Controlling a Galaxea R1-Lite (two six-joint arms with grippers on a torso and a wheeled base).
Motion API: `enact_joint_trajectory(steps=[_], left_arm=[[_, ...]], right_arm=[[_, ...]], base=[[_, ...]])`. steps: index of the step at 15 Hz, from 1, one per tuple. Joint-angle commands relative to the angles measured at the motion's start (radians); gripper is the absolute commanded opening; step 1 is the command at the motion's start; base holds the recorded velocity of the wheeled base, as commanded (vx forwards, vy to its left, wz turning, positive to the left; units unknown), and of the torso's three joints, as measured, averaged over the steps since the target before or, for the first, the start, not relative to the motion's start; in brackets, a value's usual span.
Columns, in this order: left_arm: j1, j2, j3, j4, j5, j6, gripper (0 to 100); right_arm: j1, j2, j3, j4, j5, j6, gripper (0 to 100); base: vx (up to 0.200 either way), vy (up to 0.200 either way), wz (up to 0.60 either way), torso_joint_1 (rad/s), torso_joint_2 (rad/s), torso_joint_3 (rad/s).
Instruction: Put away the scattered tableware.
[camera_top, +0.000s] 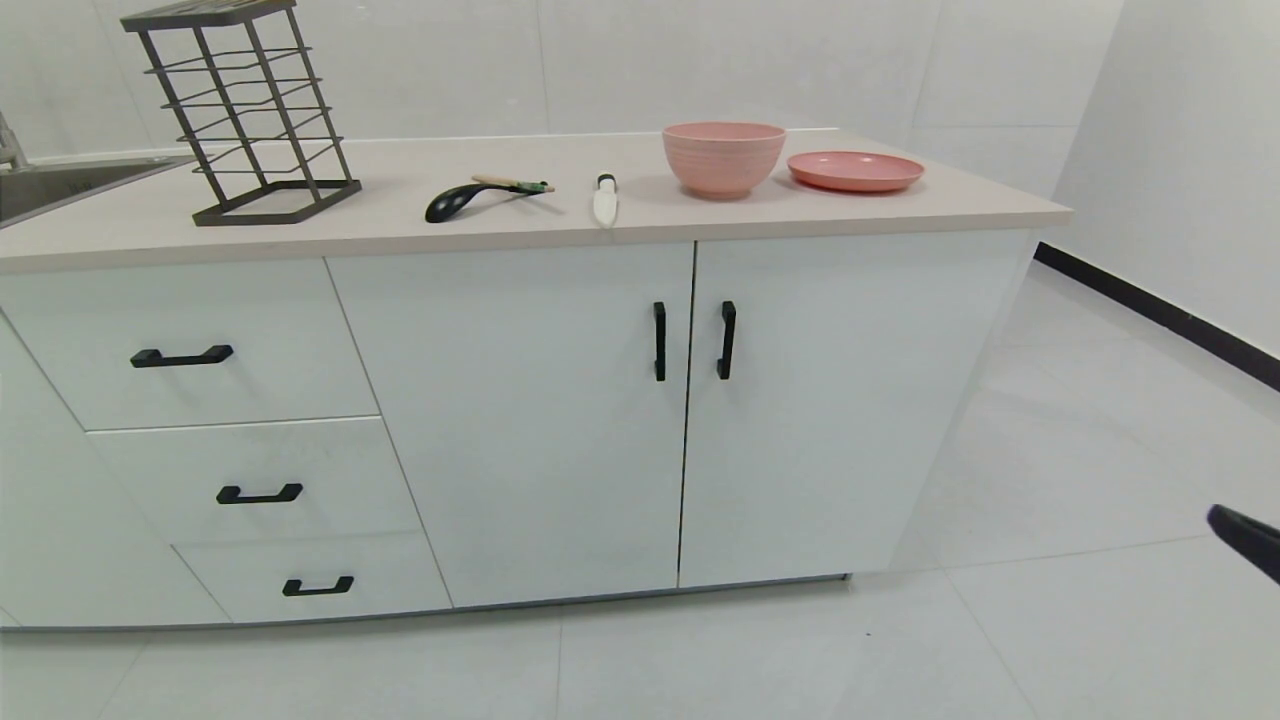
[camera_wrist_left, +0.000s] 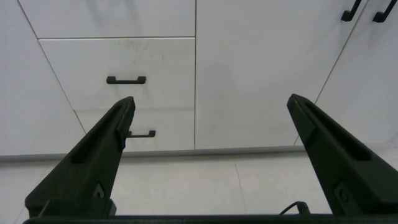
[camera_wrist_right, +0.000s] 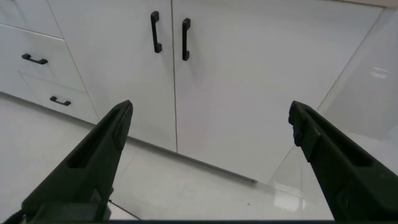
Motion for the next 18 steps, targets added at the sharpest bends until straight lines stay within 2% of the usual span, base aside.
enact_joint_trajectory(steps=[1, 3, 6, 9, 10, 14, 17, 18], left_arm=[[0.0, 0.001, 0.0, 0.0, 0.0, 0.0, 100], [0.0, 0.001, 0.0, 0.0, 0.0, 0.0, 100], [0.0, 0.001, 0.0, 0.0, 0.0, -0.002, 100], [0.0, 0.001, 0.0, 0.0, 0.0, -0.002, 100], [0.0, 0.001, 0.0, 0.0, 0.0, -0.002, 100], [0.0, 0.001, 0.0, 0.0, 0.0, -0.002, 100], [0.0, 0.001, 0.0, 0.0, 0.0, 0.0, 100], [0.0, 0.001, 0.0, 0.0, 0.0, 0.0, 100]], right_arm=[[0.016, 0.229, -0.038, -0.102, 0.003, -0.05, 100], [0.045, 0.336, -0.077, -0.164, 0.005, -0.05, 100], [0.127, 0.57, -0.233, -0.196, 0.003, -0.05, 100], [0.197, 0.714, -0.287, -0.239, 0.005, -0.053, 100], [0.197, 0.714, -0.287, -0.239, 0.005, -0.053, 100], [0.223, 0.959, -0.354, -0.395, 0.011, -0.051, 100], [0.219, 1.09, -0.363, -0.52, 0.166, -0.087, 100], [0.222, 1.13, -0.368, -0.562, 0.186, -0.096, 100]], base=[[0.0, 0.0, 0.0, 0.0, 0.0, 0.0], [0.0, 0.0, 0.0, 0.0, 0.0, 0.0], [0.0, 0.0, 0.0, 0.0, 0.0, 0.0], [0.0, 0.0, 0.0, 0.0, 0.0, 0.0], [0.0, 0.0, 0.0, 0.0, 0.0, 0.0], [0.0, 0.0, 0.0, 0.0, 0.0, 0.0], [0.0, 0.0, 0.0, 0.0, 0.0, 0.0], [0.0, 0.0, 0.0, 0.0, 0.0, 0.0]])
